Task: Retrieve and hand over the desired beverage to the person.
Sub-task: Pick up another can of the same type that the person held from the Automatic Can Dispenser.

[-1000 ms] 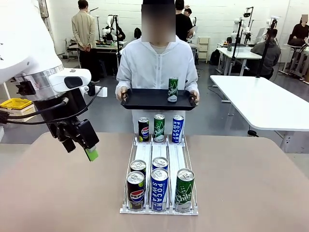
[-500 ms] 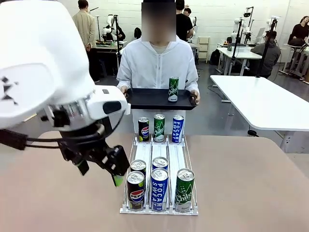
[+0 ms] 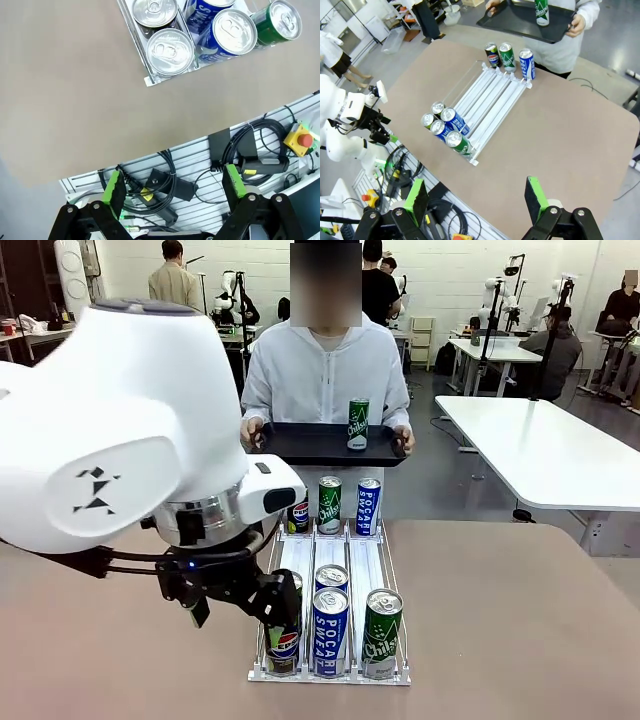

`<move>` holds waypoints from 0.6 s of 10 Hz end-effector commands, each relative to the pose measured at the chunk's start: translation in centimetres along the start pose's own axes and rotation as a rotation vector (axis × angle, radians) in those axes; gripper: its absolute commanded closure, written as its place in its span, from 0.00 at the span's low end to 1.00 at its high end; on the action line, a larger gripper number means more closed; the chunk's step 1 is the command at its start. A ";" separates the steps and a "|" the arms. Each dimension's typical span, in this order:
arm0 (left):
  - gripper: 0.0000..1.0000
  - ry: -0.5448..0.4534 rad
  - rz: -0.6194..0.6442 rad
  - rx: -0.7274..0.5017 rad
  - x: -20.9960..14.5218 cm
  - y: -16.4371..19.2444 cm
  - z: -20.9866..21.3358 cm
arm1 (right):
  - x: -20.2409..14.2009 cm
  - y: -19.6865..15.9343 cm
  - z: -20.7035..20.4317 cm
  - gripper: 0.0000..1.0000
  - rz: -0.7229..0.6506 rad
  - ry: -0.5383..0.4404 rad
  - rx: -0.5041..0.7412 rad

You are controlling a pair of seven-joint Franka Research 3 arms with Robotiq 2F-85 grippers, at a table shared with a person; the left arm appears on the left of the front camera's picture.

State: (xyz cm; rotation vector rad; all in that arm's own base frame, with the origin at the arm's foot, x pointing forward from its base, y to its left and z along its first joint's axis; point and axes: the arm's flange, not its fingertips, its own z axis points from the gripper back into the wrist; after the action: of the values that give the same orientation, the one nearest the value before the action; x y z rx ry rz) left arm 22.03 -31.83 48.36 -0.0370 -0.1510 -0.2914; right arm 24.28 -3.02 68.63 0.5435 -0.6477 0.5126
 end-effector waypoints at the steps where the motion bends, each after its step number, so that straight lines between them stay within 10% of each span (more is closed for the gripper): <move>1: 0.00 -0.012 0.029 0.052 0.7 -1.6 -1.0 | -0.1 0.0 -0.1 0.00 0.003 -0.003 0.008; 6: 0.00 0.050 0.156 -0.026 5.0 -2.6 -3.5 | -0.1 0.0 -0.1 0.00 0.003 -0.003 0.008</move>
State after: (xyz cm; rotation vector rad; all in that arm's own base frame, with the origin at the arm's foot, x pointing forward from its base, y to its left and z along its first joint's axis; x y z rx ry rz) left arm 25.75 -34.96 45.89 -0.0686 -0.0880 -0.1746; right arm 24.27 -3.02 68.64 0.5435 -0.6479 0.5127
